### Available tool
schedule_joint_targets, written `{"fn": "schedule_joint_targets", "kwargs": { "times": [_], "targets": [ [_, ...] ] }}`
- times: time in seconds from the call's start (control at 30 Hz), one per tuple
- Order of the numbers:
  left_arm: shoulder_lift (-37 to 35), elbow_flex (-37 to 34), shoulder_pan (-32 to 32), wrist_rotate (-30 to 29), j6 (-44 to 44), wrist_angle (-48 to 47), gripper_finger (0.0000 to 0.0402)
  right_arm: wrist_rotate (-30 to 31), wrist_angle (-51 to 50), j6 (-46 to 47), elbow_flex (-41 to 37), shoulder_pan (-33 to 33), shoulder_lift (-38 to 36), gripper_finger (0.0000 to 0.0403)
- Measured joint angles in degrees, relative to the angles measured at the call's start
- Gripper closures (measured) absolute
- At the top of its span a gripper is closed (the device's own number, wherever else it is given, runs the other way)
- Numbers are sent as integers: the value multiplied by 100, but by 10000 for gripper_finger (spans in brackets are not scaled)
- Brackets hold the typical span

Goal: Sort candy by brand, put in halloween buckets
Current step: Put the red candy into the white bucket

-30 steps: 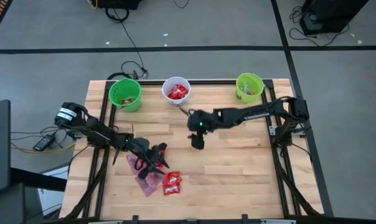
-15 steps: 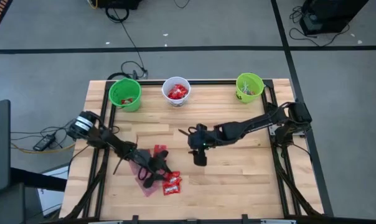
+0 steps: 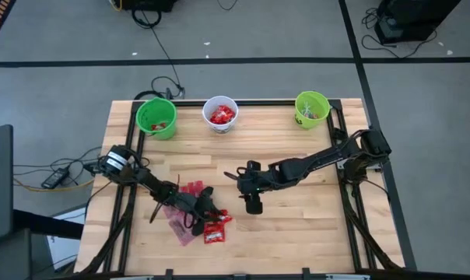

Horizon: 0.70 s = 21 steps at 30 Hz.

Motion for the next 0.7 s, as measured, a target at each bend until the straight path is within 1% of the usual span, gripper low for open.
{"fn": "schedule_joint_targets", "kwargs": {
  "times": [0.1,0.13,0.27,0.4,0.5,0.63,0.7],
  "targets": [
    [0,-10,8,-7,-3,201,370,30,-119,5,-2,47,0,170],
    [6,-14,19,-9,1,274,384,24,-119,25,-2,67,0,173],
    [10,-18,92,-289,34,508,386,-177,446,62,-210,155,-7,187],
    [0,-18,131,-627,472,794,391,-660,1334,63,-543,189,-7,198],
    [-6,-18,129,-908,749,1229,395,-892,1654,69,-737,187,-7,204],
    [-9,-18,131,-1023,911,1676,396,-846,1855,53,-880,185,-7,211],
    [-11,-18,133,-1040,911,1701,396,-794,1887,5,-896,185,-7,216]
  ]
}}
